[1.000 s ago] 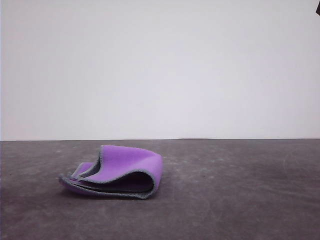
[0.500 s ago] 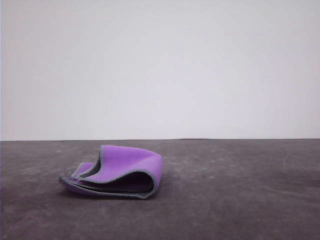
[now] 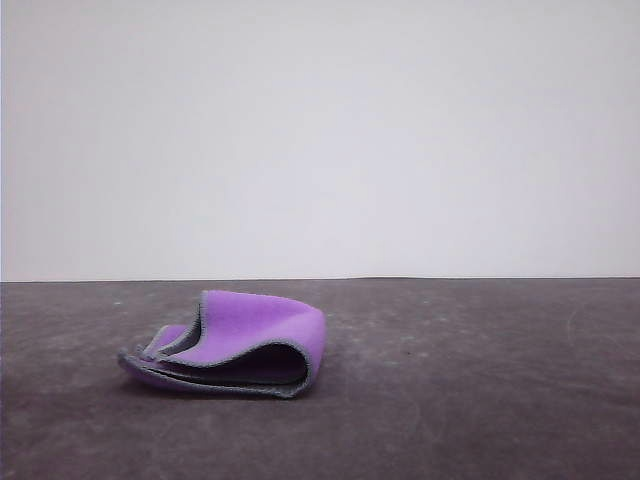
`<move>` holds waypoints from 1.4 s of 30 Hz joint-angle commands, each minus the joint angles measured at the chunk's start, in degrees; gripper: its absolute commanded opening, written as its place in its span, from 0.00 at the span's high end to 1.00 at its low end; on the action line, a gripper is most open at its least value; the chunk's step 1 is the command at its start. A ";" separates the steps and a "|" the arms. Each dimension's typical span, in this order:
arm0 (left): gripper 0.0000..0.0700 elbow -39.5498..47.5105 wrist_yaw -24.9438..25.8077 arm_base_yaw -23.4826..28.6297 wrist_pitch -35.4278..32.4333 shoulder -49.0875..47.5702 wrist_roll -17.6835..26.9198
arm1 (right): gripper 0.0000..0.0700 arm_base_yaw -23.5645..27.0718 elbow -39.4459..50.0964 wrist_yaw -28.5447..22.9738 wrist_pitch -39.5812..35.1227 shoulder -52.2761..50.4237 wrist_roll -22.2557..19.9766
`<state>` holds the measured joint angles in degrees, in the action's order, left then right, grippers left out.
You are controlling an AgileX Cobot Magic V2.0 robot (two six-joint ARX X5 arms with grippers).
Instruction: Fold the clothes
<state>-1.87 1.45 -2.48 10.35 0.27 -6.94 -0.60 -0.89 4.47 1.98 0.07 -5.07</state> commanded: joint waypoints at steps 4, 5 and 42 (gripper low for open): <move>0.98 1.14 -0.17 -0.04 0.39 -0.02 -0.17 | 0.99 0.09 0.20 -0.18 3.95 0.14 1.02; 0.98 1.14 -0.17 -0.04 0.37 -0.02 -0.17 | 0.99 0.09 0.20 -0.20 5.96 0.14 1.44; 0.98 1.11 -0.17 -0.04 0.39 -0.02 -0.17 | 0.99 0.00 0.20 -1.51 6.84 0.14 3.12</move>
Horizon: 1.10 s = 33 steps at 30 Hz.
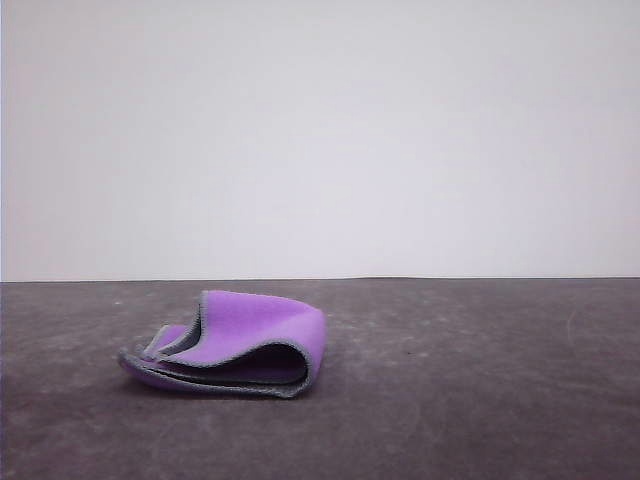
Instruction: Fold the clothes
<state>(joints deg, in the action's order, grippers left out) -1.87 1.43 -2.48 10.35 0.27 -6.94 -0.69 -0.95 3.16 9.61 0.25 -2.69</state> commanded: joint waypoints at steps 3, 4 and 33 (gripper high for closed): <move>0.98 1.11 -0.15 -0.04 0.39 -0.02 -0.17 | 0.99 0.09 0.26 -0.20 -0.79 -0.04 0.73; 0.98 1.11 -0.15 -0.04 0.39 -0.02 -0.17 | 0.99 0.09 0.26 -0.20 -0.79 -0.04 0.73; 0.98 1.11 -0.15 -0.04 0.39 -0.02 -0.17 | 0.99 0.09 0.26 -0.20 -0.79 -0.04 0.73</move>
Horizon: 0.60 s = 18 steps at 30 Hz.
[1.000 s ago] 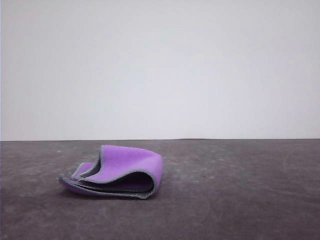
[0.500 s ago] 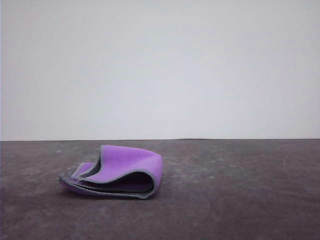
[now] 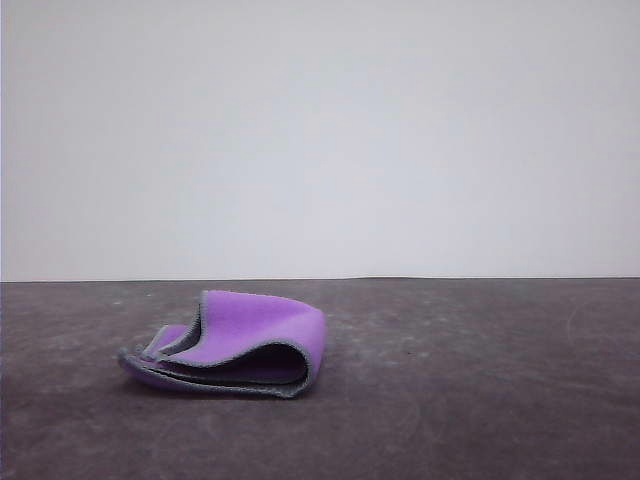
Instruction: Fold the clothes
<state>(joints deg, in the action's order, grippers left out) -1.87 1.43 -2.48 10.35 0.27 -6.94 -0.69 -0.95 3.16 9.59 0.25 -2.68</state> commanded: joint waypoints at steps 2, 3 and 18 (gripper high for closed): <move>0.98 1.11 -0.15 -0.04 0.39 -0.02 -0.17 | 0.99 0.09 0.26 -0.20 -0.77 -0.04 0.72; 0.98 1.11 -0.15 -0.04 0.39 -0.02 -0.17 | 0.99 0.09 0.25 -0.20 -0.77 -0.04 0.72; 0.98 1.11 -0.15 -0.04 0.39 -0.02 -0.17 | 0.99 0.09 0.26 -0.20 -0.76 -0.04 0.72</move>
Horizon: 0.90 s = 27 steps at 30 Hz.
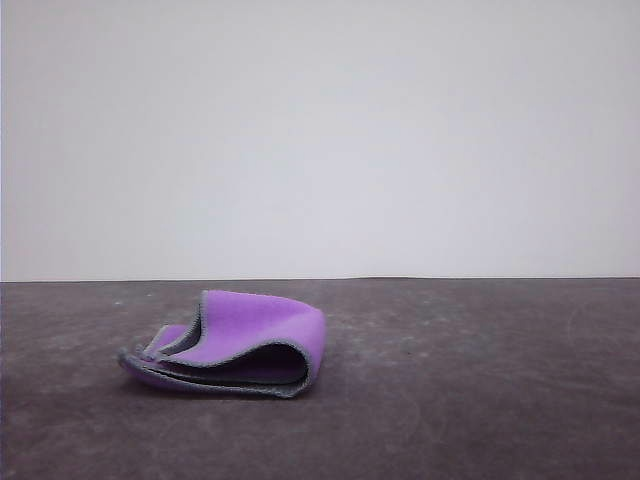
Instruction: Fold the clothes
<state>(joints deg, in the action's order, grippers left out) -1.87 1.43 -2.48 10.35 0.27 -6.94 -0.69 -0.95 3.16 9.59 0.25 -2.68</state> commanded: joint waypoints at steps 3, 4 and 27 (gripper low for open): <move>0.98 1.11 -0.15 -0.04 0.39 -0.02 -0.17 | 0.99 0.09 0.26 -0.20 -0.76 -0.04 0.72; 0.98 1.11 -0.15 -0.04 0.39 -0.02 -0.17 | 0.99 0.09 0.26 -0.20 -0.78 -0.04 0.72; 0.98 1.11 -0.15 -0.04 0.39 -0.02 -0.17 | 0.99 0.09 0.25 -0.20 -0.78 -0.04 0.72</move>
<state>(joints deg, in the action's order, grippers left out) -1.87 1.43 -2.48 10.35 0.27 -6.94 -0.69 -0.95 3.16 9.61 0.25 -2.68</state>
